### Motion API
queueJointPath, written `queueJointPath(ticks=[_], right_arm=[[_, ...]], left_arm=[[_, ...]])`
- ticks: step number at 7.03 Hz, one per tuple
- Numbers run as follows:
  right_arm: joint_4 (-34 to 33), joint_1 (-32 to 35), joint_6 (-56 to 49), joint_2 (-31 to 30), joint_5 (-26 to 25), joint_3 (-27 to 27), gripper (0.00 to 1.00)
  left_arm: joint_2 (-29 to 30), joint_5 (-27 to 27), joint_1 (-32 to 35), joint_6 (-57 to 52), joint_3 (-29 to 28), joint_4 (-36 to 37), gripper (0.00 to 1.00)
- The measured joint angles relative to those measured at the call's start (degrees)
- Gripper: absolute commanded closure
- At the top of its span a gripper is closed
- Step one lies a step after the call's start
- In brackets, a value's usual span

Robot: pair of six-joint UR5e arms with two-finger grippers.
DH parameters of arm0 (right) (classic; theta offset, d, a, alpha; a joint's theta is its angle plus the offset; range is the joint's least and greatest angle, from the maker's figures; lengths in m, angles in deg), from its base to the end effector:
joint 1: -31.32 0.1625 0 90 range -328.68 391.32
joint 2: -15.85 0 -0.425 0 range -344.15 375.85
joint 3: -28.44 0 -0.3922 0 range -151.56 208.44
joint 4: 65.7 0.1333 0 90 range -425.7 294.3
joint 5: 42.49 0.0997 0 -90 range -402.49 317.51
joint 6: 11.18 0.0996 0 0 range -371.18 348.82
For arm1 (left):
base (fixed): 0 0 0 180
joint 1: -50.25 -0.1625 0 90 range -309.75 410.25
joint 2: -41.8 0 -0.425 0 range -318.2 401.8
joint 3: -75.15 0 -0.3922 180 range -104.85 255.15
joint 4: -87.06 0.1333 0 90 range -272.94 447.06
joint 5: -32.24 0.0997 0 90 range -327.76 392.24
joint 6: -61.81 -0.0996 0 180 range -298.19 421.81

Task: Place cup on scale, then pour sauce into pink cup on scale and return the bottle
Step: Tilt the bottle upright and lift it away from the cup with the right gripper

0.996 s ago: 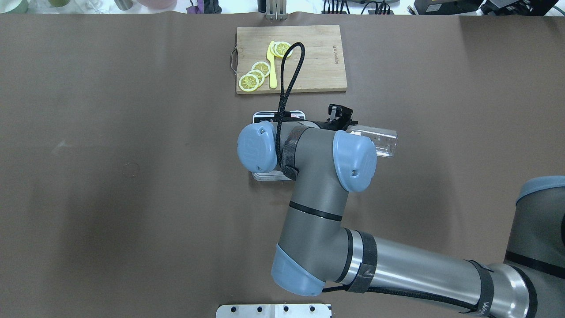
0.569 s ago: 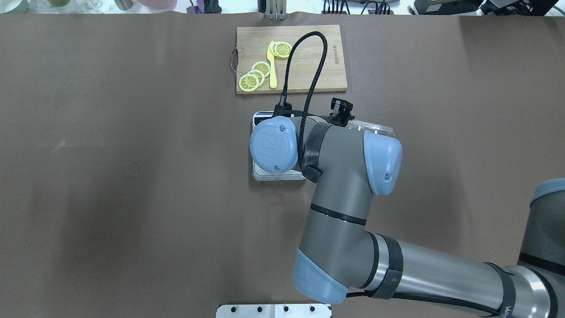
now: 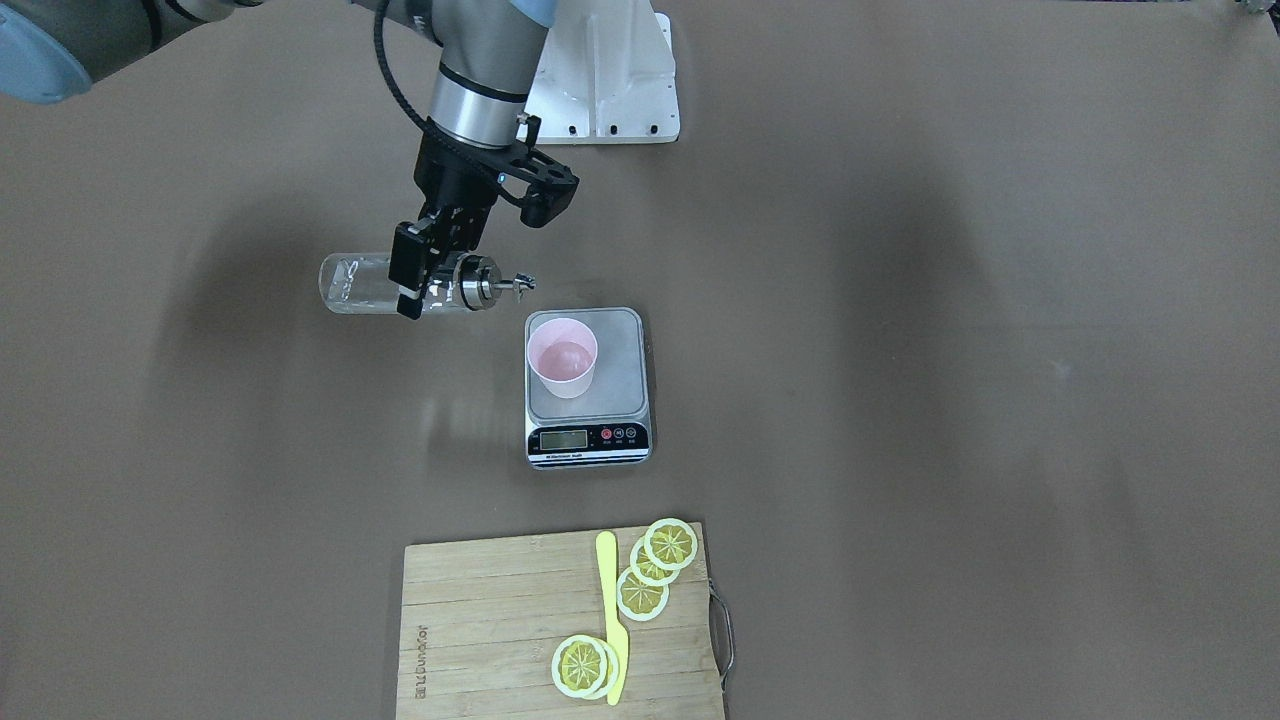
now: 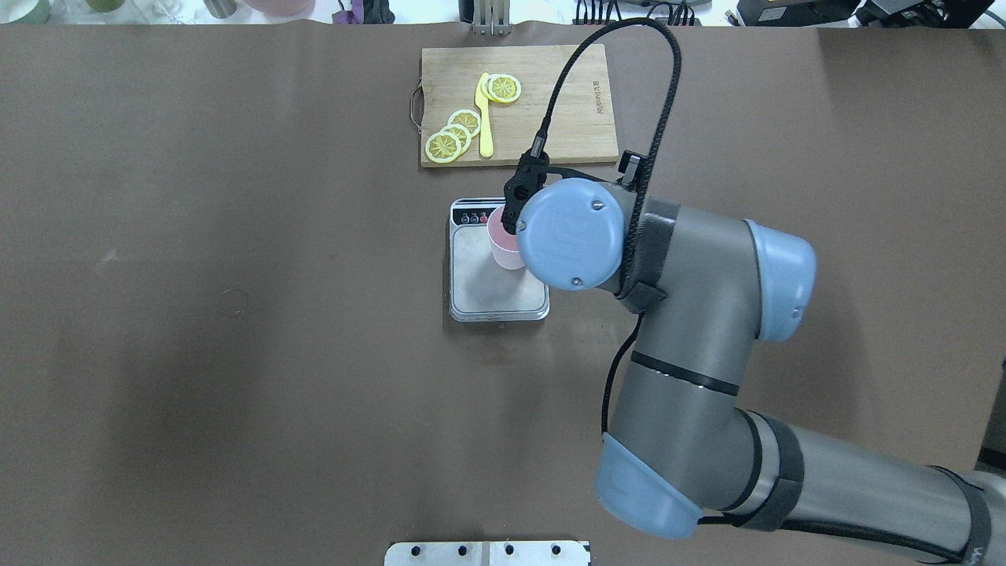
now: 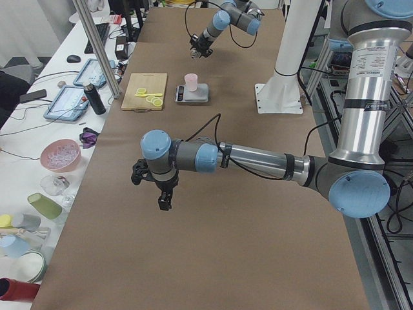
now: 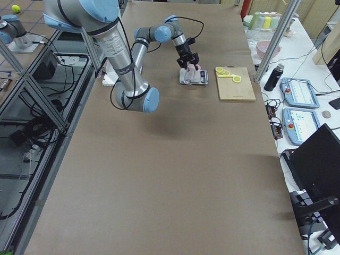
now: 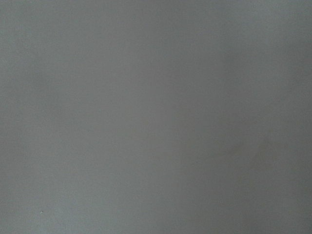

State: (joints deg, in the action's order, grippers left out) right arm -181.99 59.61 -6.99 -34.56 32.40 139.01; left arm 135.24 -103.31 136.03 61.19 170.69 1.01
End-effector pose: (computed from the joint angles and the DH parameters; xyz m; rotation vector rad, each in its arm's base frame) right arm -0.4549 -0.4257 0.1741 0.6546 -0.1085 -0.8905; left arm -0.0239 -0.5215 0.5863 0.0582 0.7971 0.1148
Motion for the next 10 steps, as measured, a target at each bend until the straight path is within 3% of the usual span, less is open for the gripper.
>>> queueJointPath(ticks=[2,5,7,10], right_arm=[[10.76,4.20,-0.70,-5.34,5.82,3.04,0.76],[32.90,11.34,-1.22,-15.85,16.28,3.39,0.76],[43.97,15.19,-1.05,-21.61,21.82,3.07,0.76],[63.28,21.44,0.67,-29.08,31.06,-2.44,0.76]], left_arm=[[0.06,-0.05,0.00,0.25,0.16,0.00,0.01],[0.07,-0.06,0.00,0.23,0.29,0.00,0.01],[0.02,-0.02,0.00,0.23,0.24,0.00,0.01],[-0.09,-0.06,0.00,0.29,0.17,0.00,0.01]])
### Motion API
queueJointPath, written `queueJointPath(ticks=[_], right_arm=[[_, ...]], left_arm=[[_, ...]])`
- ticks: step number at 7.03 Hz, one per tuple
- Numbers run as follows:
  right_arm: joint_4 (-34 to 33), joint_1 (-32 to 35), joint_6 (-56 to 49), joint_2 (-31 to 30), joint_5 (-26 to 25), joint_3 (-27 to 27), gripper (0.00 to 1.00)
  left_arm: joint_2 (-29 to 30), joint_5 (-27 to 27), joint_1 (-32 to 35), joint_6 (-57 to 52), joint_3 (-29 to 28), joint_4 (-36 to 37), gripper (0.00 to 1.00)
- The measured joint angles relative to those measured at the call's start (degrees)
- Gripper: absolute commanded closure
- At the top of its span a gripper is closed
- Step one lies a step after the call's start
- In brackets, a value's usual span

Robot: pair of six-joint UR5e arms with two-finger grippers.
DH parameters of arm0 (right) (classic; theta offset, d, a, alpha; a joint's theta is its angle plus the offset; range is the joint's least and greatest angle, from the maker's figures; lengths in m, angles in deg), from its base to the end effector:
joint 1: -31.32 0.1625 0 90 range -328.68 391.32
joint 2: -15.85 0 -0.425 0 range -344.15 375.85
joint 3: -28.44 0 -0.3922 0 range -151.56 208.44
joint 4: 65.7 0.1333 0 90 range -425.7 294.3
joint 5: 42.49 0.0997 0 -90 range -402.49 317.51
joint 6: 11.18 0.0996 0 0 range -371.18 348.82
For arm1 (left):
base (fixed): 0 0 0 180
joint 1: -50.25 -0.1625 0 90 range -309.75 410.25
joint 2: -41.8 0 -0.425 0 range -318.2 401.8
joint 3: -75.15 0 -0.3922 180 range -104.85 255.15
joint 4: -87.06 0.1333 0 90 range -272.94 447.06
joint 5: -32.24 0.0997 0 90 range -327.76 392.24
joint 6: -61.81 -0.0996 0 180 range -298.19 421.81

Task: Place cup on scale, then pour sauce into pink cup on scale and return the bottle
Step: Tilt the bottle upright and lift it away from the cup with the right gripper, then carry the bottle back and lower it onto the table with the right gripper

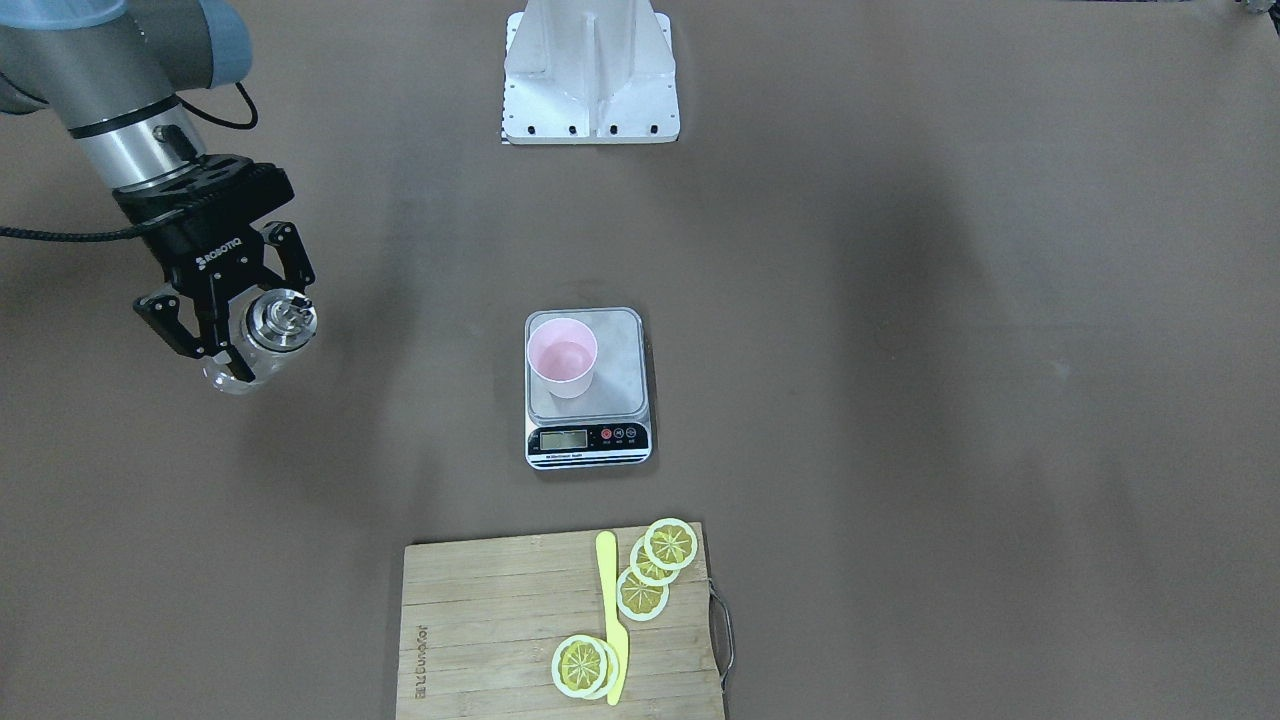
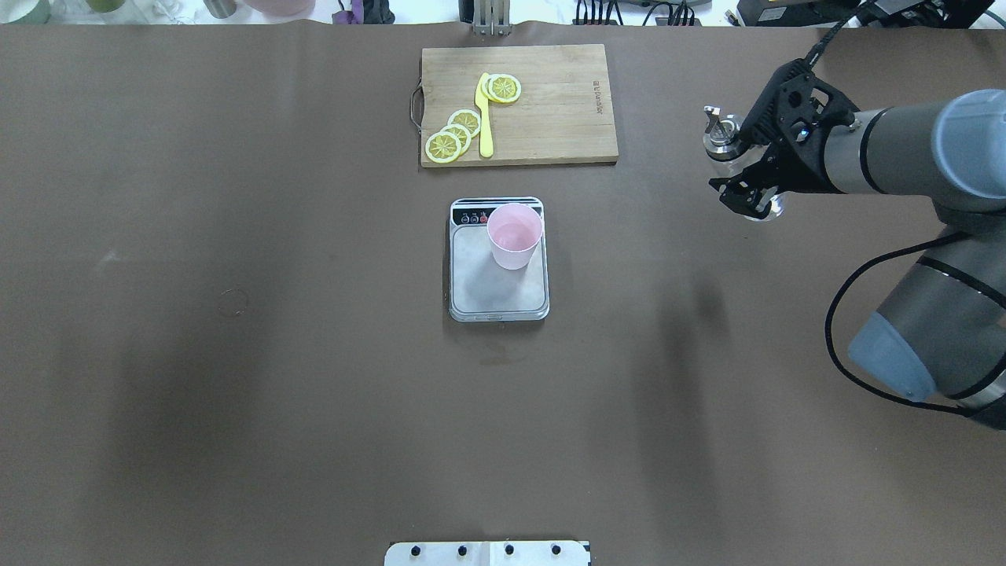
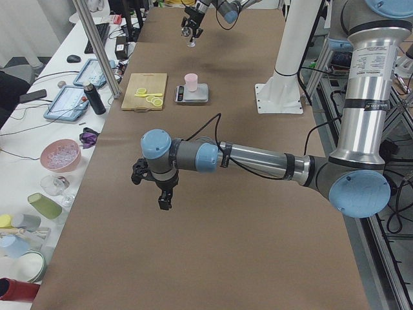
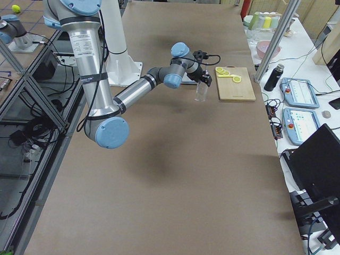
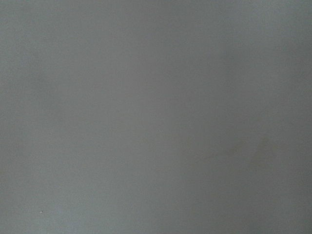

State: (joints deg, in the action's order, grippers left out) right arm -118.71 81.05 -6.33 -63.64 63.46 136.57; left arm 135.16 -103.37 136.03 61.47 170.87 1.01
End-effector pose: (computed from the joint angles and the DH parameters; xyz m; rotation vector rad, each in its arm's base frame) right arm -0.2748 -0.4882 0.3411 0.9780 -0.6802 -0.7045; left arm -0.0239 -0.5209 0.5854 0.0578 0.7983 0.1109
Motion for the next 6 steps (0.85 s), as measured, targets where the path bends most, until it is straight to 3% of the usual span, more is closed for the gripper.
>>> queueJointPath(ticks=[3,6], right_arm=[[24.46,6.20,7.64,-3.11,10.33,-12.78,0.76],[34.72,11.78,16.05,-5.47,17.23,-16.10,0.76]], left_arm=[[-0.02,0.00,0.07,-0.01,-0.04,0.00,0.01],[0.00,0.01,-0.02,-0.29,-0.11,0.00,0.01]])
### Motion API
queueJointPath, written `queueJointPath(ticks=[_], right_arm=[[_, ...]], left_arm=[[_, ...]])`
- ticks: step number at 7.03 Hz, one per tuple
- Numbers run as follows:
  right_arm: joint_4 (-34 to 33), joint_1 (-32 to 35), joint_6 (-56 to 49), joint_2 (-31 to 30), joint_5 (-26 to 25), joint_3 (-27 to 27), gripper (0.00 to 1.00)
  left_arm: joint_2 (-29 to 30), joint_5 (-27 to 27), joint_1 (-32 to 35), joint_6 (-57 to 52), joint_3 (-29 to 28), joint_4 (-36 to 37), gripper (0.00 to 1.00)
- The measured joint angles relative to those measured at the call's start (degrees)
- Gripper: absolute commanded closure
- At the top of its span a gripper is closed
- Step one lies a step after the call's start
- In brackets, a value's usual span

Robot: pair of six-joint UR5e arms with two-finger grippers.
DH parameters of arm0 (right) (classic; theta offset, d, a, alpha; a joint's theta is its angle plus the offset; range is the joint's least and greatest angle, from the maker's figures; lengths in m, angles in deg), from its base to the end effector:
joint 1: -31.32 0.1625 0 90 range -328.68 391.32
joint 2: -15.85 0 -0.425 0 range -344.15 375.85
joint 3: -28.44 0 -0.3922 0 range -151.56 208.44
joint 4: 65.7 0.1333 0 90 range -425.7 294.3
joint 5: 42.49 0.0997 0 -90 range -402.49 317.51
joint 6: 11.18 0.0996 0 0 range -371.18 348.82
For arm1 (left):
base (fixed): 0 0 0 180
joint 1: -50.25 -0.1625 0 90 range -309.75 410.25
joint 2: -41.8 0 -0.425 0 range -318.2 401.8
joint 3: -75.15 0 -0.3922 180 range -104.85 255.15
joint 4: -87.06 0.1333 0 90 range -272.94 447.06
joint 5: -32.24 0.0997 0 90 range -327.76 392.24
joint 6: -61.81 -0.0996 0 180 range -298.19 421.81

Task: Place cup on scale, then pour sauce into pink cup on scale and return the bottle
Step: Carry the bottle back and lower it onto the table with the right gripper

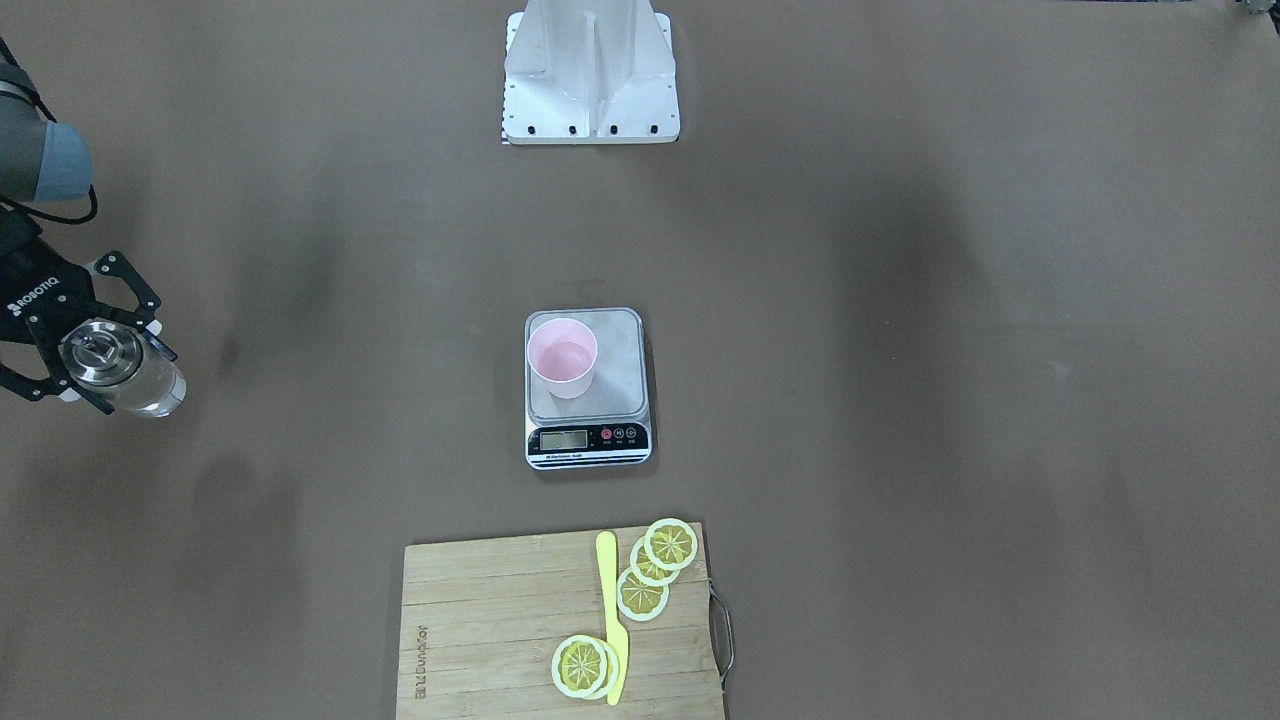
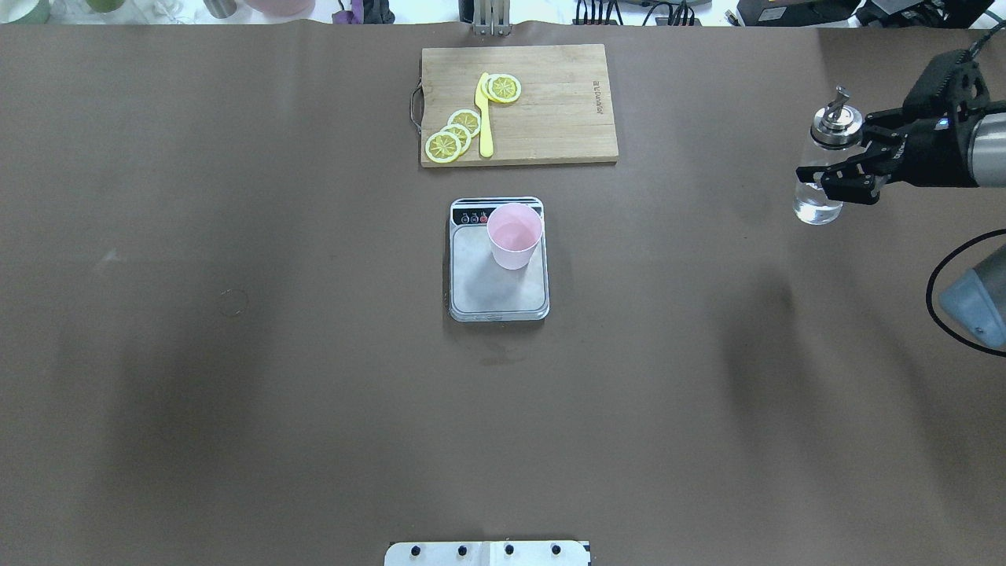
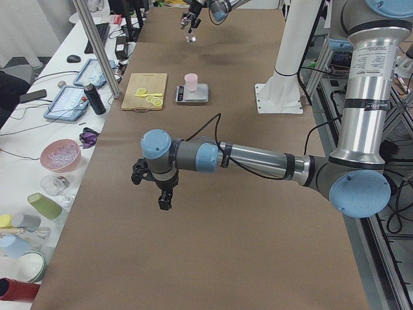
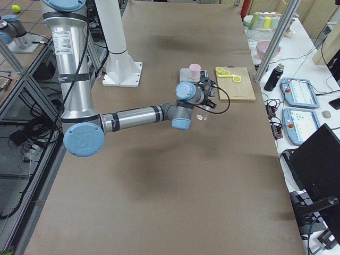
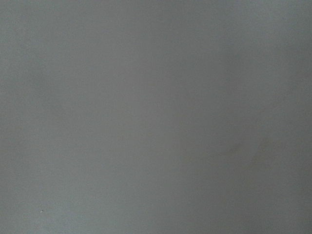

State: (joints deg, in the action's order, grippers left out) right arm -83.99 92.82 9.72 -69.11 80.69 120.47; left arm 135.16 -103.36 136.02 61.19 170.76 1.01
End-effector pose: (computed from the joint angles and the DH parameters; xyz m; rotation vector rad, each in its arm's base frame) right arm -0.1826 -0.5014 0.4560 1.0148 -1.0022 -0.5068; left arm -0.0238 -0.5209 0.5863 0.0579 0.7980 0.1150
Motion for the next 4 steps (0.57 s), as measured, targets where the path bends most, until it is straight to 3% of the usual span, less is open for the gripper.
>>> queueJointPath(ticks=[4], right_arm=[[18.30,1.53,12.65,-0.81,2.01,-8.44,0.76]], left_arm=[[-0.01,0.13,0.00,0.02,-0.26,0.07,0.01]])
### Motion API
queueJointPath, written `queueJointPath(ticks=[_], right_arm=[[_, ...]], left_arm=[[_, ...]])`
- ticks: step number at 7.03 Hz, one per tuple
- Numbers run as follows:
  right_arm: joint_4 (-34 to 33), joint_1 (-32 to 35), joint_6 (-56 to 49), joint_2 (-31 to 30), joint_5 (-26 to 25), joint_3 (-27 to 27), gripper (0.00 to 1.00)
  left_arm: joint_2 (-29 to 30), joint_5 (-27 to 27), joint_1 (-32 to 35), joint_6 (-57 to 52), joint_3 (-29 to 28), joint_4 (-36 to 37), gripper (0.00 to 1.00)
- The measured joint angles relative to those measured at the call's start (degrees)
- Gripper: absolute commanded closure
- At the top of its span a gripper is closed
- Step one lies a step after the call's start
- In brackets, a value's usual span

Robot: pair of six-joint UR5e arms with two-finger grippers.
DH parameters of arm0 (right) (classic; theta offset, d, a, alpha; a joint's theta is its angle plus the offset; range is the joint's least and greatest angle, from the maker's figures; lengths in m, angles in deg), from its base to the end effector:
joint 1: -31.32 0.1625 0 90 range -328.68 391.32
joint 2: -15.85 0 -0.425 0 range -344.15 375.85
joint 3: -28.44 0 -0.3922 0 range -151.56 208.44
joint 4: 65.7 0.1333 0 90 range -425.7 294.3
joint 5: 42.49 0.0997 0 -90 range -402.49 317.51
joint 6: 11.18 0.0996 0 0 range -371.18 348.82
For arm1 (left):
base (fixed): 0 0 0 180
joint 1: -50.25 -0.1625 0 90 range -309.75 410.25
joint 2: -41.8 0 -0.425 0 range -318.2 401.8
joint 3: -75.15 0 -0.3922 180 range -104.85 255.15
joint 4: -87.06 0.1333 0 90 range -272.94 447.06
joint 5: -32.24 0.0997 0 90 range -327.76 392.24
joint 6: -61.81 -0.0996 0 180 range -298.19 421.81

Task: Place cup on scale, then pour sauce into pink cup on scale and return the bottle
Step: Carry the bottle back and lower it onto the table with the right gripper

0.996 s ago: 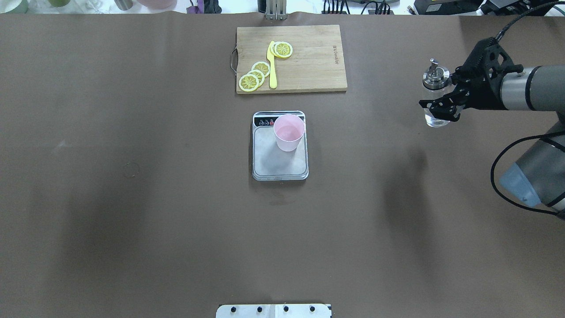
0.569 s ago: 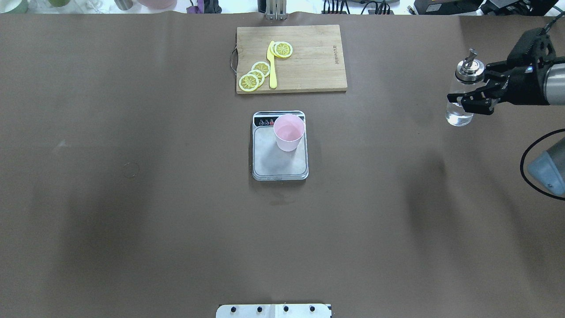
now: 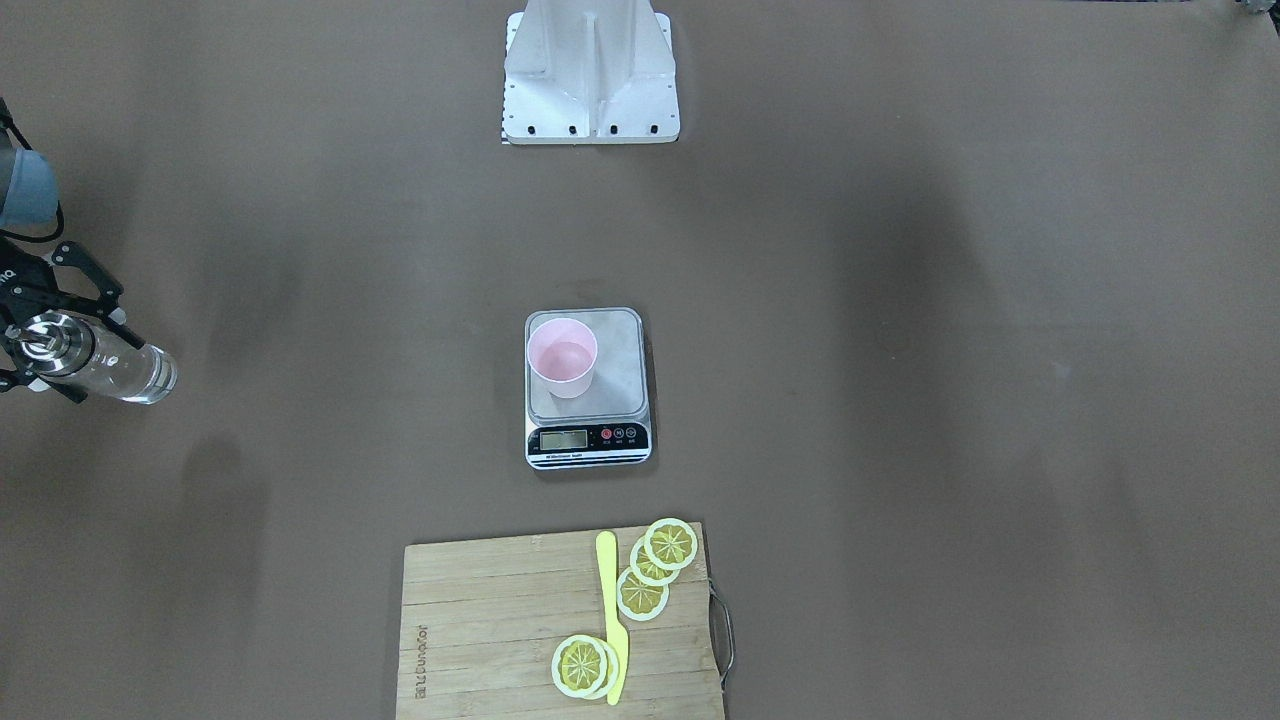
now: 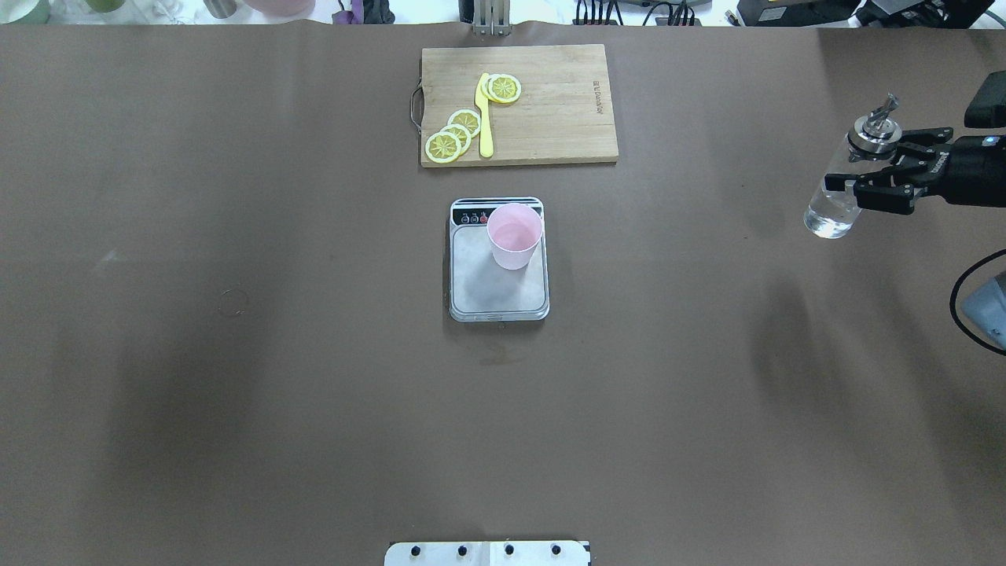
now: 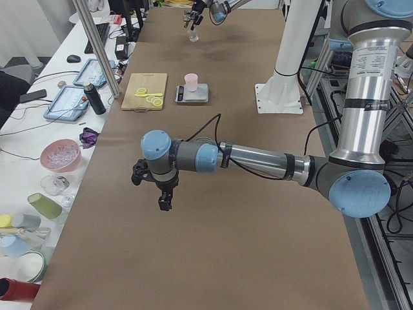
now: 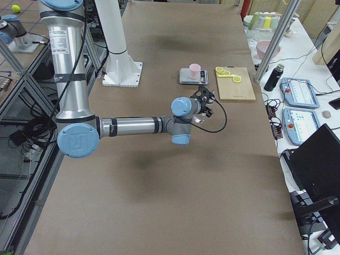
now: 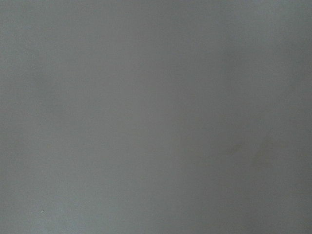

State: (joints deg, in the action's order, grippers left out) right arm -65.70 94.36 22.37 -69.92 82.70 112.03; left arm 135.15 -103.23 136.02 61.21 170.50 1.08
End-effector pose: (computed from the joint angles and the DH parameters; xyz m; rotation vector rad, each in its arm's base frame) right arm -0.1628 -0.4876 0.5047 1.0285 -1.1621 -0.3786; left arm -0.0239 -0.5208 0.5889 0.0522 0.7956 0.1122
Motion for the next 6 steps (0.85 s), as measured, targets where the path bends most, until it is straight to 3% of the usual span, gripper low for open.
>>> queueJointPath(ticks=[6], right_arm=[[17.82,0.16,3.50,0.40,-0.55,-14.82,0.76]], left_arm=[[0.00,-0.09,0.01,0.34,0.04,0.08,0.01]])
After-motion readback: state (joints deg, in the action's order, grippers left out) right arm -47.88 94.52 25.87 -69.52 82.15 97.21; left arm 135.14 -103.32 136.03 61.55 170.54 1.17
